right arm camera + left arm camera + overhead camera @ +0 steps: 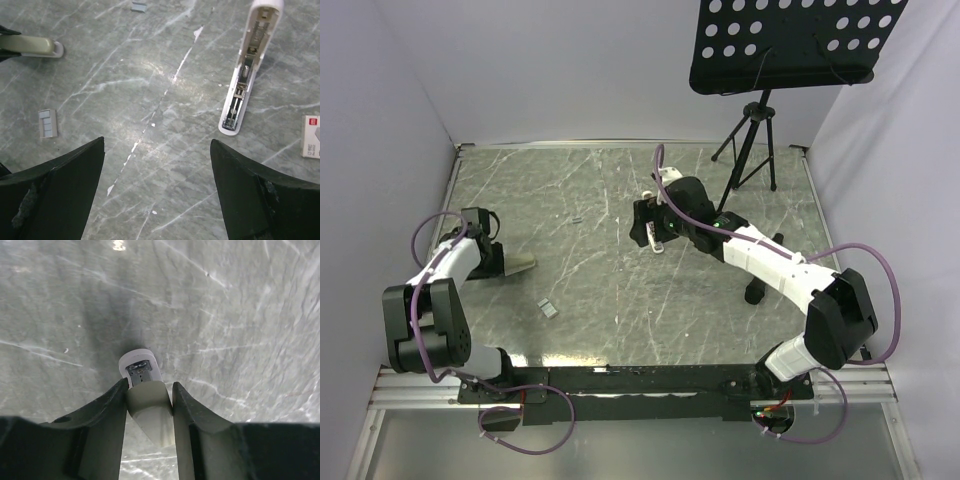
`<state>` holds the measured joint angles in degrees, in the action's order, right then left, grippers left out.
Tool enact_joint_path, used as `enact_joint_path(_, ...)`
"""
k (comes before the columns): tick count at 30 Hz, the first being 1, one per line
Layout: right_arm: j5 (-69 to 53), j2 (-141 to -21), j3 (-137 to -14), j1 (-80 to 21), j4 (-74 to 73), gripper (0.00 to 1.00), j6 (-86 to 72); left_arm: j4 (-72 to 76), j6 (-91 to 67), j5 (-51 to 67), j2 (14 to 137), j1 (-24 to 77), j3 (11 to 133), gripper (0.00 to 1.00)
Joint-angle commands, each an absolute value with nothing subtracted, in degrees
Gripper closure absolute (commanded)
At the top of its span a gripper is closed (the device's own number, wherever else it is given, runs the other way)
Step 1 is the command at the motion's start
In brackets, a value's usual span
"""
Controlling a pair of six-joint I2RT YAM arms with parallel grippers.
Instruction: Unload the staples from the stapler
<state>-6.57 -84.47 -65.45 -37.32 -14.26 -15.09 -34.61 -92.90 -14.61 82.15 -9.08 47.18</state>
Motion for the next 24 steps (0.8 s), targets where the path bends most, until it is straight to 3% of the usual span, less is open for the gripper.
enact_joint_path(1, -7.3, -84.2, -68.5, -38.2, -13.2, 0.07, -14.9, -32.8, -85.0, -10.9, 82.5, -9.0, 49.0, 0.96)
enact_joint_path(4, -7.3, -83.5, -68.2, -38.2, -13.2, 0.07, -15.1, -30.9, -80.9, -9.6, 82.7, -7.2, 50.2, 0.99)
enact_joint_path(11, -5.5, -81.6, -66.2, -38.1, -12.3, 0.07, -14.9, -27.5, -75.6, -12.1, 82.6, 9.1, 55.5, 0.99)
enact_joint_path(24, -5.5, -81.3, -64.0, -38.1, -12.3, 0.07, -15.0, -26.8, -76.6, -3.6, 91.8, 18.7, 57.9, 0.99)
